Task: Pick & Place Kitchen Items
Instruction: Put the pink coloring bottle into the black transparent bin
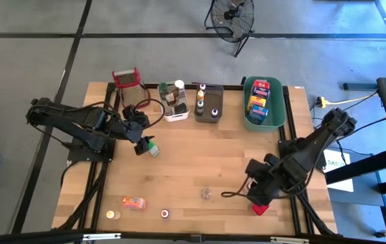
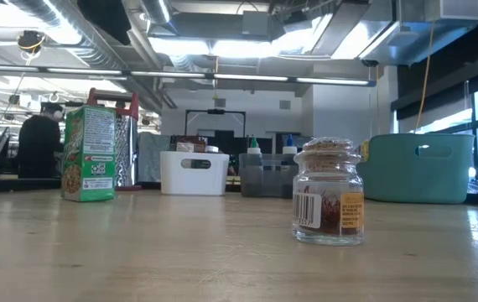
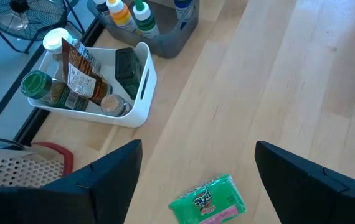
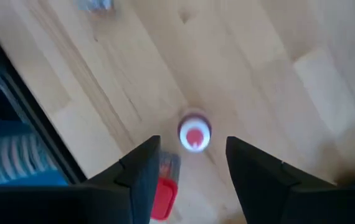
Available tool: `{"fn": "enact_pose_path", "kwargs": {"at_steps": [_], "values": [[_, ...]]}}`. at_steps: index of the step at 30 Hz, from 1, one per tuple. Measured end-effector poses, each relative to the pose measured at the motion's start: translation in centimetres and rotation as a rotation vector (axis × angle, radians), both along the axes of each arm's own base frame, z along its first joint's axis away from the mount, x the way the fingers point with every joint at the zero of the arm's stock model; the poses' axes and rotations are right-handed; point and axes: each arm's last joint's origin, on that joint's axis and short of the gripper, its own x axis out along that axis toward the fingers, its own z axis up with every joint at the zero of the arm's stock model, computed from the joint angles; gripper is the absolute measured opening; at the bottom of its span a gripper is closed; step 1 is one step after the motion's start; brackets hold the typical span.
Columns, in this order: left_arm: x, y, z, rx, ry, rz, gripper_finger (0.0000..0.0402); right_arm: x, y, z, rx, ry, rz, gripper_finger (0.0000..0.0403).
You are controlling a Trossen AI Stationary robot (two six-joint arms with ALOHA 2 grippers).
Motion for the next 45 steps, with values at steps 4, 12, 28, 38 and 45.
{"fn": "enact_pose_path", "kwargs": {"at_steps": [4,12,28,38,45], "values": [[0.0,0.0,0.0,0.000,0.000,0.000,0.0308,0.6,0.2,-1.0,0.011,0.060,-0.017,0.0188],[0.0,0.0,0.0,0.000,0.000,0.000,0.0308,2.5,-0.3,-2.8,0.065,0.199,-0.017,0.0188],[0.0,0.0,0.0,0.000,0.000,0.000,0.0308,3.1,-0.9,-4.8,-0.061,0.356,0.007,0.0188],[0.0,0.0,0.0,0.000,-0.001,0.000,0.0308,3.1,-1.0,-4.8,-0.084,0.342,0.029,0.0188],[0.0,0.0,0.0,0.000,-0.001,0.000,0.0308,3.6,-1.5,-4.8,-0.051,0.344,0.031,0.0188]]}}
